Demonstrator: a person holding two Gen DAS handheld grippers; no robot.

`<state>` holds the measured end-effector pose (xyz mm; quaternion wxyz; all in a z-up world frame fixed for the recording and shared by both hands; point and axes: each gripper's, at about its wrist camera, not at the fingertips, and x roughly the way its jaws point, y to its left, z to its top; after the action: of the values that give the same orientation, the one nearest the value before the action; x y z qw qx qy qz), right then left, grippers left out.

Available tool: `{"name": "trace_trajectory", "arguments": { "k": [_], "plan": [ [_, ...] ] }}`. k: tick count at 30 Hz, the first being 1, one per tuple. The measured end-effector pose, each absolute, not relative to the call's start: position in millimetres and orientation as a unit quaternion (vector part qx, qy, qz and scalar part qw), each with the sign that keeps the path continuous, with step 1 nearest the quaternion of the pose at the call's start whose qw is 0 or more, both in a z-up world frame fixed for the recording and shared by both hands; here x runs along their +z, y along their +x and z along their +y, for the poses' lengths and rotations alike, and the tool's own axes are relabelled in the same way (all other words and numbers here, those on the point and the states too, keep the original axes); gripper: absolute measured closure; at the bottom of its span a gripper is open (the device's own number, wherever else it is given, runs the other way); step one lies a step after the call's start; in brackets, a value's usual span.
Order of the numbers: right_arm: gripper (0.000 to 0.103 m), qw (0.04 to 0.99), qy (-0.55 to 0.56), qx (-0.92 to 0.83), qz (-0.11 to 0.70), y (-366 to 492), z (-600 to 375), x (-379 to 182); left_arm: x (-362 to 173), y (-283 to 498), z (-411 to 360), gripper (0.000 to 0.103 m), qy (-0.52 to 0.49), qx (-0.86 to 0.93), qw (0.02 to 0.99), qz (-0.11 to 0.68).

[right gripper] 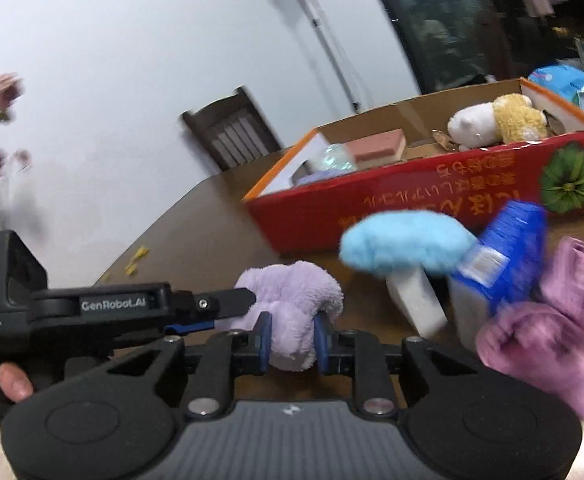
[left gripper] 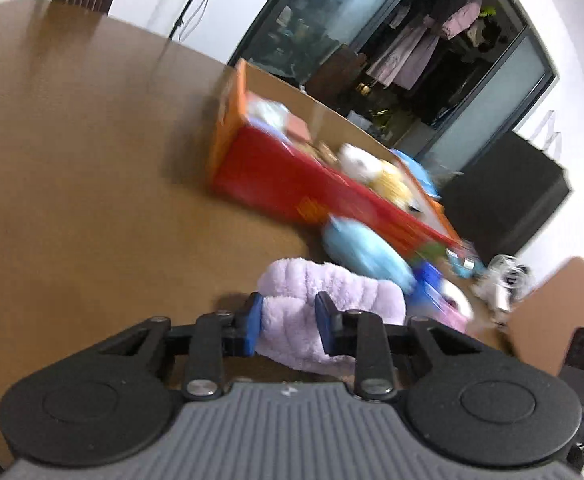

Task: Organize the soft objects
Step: 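Close both grippers on the lilac fluffy headband, then carry the headband into the red box and open both grippers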

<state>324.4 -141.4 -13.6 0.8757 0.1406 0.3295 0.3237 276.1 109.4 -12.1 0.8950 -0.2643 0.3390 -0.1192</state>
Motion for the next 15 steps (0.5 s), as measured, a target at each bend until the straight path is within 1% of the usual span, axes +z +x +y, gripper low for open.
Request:
{"name": "trace_trajectory", "arguments": {
  "k": [3,6,7,8,9,10,12,15],
  "plan": [
    [0.082,0.868,0.132,0.335,0.343,290,-176,-10,-17,241,82,0.074,-0.281,-0.138,0.882,0.353],
    [0.081,0.861,0.149,0.319,0.366,267,-212,-14,-14,222,53,0.073,-0.258,-0.159,0.883,0.358],
    [0.077,0.86,0.155,0.314,0.372,260,-222,-15,-12,219,46,0.068,-0.248,-0.163,0.887,0.354],
    [0.076,0.86,0.16,0.307,0.374,253,-230,-17,-10,217,41,0.064,-0.236,-0.166,0.89,0.353],
    [0.074,0.862,0.163,0.304,0.372,250,-236,-17,-8,216,36,0.058,-0.224,-0.173,0.892,0.353],
    [0.071,0.864,0.166,0.298,0.37,248,-240,-18,-7,216,33,0.055,-0.216,-0.173,0.894,0.352],
    [0.069,0.871,0.175,0.288,0.358,245,-245,-18,-6,218,32,0.053,-0.212,-0.163,0.896,0.356],
    [0.062,0.874,0.2,0.281,0.341,249,-249,-19,-5,223,38,0.049,-0.224,-0.15,0.896,0.354]
  ]
}}
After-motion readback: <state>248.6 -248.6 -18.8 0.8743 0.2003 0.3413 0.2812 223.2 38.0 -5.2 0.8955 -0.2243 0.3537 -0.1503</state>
